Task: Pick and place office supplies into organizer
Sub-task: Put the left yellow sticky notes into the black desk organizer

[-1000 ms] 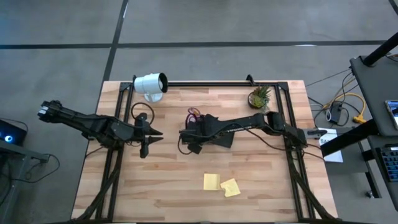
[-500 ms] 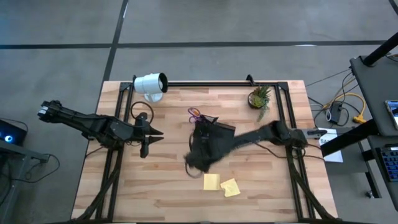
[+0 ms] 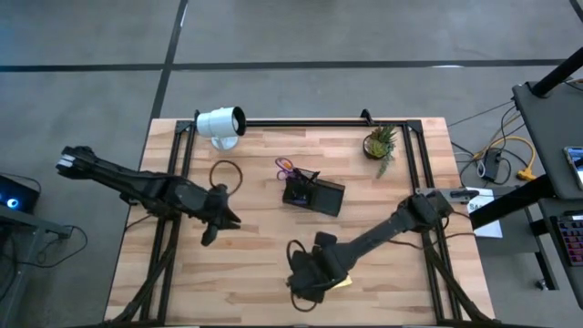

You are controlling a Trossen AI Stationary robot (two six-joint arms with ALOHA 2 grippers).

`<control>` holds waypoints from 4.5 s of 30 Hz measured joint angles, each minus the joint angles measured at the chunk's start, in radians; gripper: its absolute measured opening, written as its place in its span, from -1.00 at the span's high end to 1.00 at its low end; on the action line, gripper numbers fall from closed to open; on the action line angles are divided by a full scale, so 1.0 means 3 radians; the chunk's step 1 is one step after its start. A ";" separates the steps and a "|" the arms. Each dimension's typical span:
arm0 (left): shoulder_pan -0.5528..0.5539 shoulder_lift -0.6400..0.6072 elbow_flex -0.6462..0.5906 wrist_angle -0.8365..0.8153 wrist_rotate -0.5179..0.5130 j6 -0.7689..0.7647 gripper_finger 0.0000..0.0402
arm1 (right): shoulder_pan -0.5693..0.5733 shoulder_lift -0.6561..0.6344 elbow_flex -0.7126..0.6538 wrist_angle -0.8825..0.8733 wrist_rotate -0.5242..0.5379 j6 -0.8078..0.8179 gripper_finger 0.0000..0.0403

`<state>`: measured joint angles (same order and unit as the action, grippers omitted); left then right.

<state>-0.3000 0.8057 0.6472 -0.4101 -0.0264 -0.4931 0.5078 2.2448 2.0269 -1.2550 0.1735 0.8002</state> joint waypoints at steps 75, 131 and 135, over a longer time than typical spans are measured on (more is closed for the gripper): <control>-0.0029 0.2767 0.0403 0.2558 0.0882 -0.0174 0.63 | 0.0090 0.0008 -0.1206 0.1856 0.0608 -0.3065 0.33; -0.0045 0.1576 -0.0057 0.1575 0.0297 -0.0167 0.63 | -0.1090 -0.1521 -0.2263 0.1348 0.0713 -0.1097 0.96; -0.0045 0.1578 -0.0057 0.1559 0.0299 -0.0165 0.63 | -0.1267 -0.1404 -0.2266 0.1245 0.0650 -0.1085 0.96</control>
<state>-0.3134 1.2793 0.6300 0.0576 0.0631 -0.5426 0.1278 1.8237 1.3470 -0.8816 0.3684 0.4746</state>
